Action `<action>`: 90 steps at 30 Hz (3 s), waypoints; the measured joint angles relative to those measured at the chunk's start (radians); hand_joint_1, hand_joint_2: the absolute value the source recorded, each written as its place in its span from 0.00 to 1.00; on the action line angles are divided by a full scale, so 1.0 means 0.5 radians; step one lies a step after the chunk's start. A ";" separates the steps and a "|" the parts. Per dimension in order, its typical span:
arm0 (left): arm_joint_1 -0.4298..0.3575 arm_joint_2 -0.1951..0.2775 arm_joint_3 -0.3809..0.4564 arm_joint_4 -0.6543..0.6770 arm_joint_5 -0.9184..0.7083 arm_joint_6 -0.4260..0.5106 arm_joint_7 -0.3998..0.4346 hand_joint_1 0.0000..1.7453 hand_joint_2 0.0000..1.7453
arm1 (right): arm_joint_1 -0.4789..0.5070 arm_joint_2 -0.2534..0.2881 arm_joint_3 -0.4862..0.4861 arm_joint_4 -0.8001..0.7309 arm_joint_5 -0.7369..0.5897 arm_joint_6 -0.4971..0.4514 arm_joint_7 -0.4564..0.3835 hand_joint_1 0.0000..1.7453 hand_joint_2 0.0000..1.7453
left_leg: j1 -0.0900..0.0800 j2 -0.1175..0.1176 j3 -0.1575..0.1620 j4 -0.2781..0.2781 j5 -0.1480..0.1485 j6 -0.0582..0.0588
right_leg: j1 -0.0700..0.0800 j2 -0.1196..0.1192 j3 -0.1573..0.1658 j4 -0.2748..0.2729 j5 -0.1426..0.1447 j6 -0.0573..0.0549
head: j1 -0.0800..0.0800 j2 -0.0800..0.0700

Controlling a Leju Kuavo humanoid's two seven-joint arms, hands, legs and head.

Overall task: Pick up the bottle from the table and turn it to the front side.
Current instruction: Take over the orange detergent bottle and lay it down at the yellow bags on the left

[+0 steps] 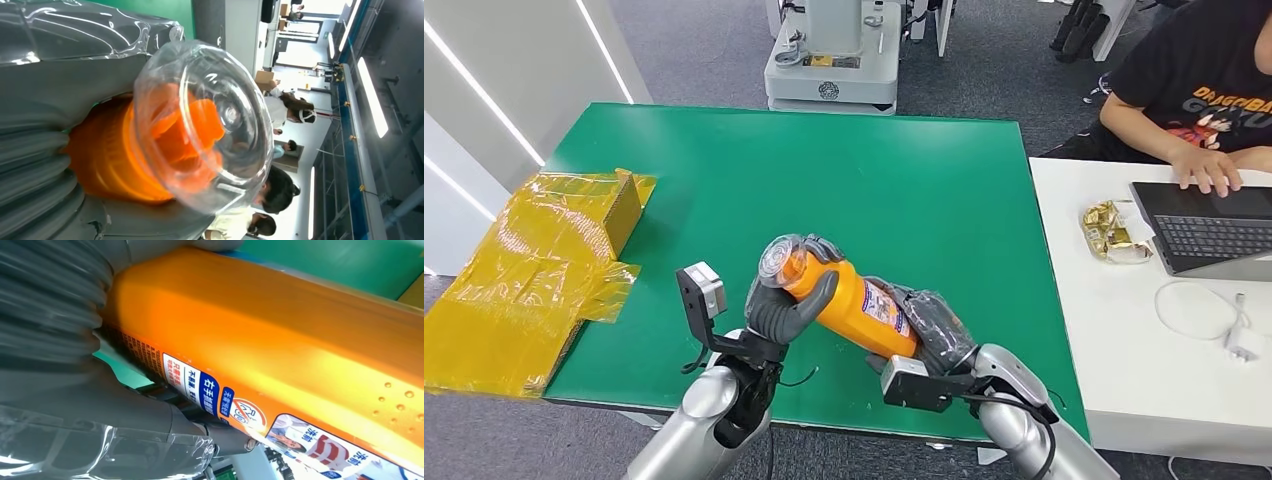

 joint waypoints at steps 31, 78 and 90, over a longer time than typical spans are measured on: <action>0.007 0.020 0.003 0.019 0.052 -0.014 -0.024 1.00 1.00 | 0.269 0.078 -0.107 -0.384 -0.159 -0.555 -0.136 0.00 1.00 | 0.000 0.000 0.000 0.000 0.000 0.000 | 0.000 -0.001 0.000 0.000 -0.001 0.000 | 0.000 0.000; 0.173 0.810 0.735 -0.770 -1.535 0.735 -0.103 1.00 1.00 | 0.842 0.198 -0.163 -1.508 -0.358 -0.685 -0.212 0.00 1.00 | 0.002 0.004 0.002 -0.003 -0.002 -0.004 | 0.002 0.003 -0.001 0.001 -0.005 -0.004 | 0.000 0.000; 0.167 1.001 0.731 -0.655 -3.083 0.578 0.492 1.00 1.00 | 0.977 0.197 -0.163 -1.639 -0.374 -0.684 -0.225 0.00 1.00 | 0.002 0.007 0.003 -0.003 -0.003 -0.005 | 0.002 0.007 -0.003 0.001 -0.005 -0.005 | 0.000 0.000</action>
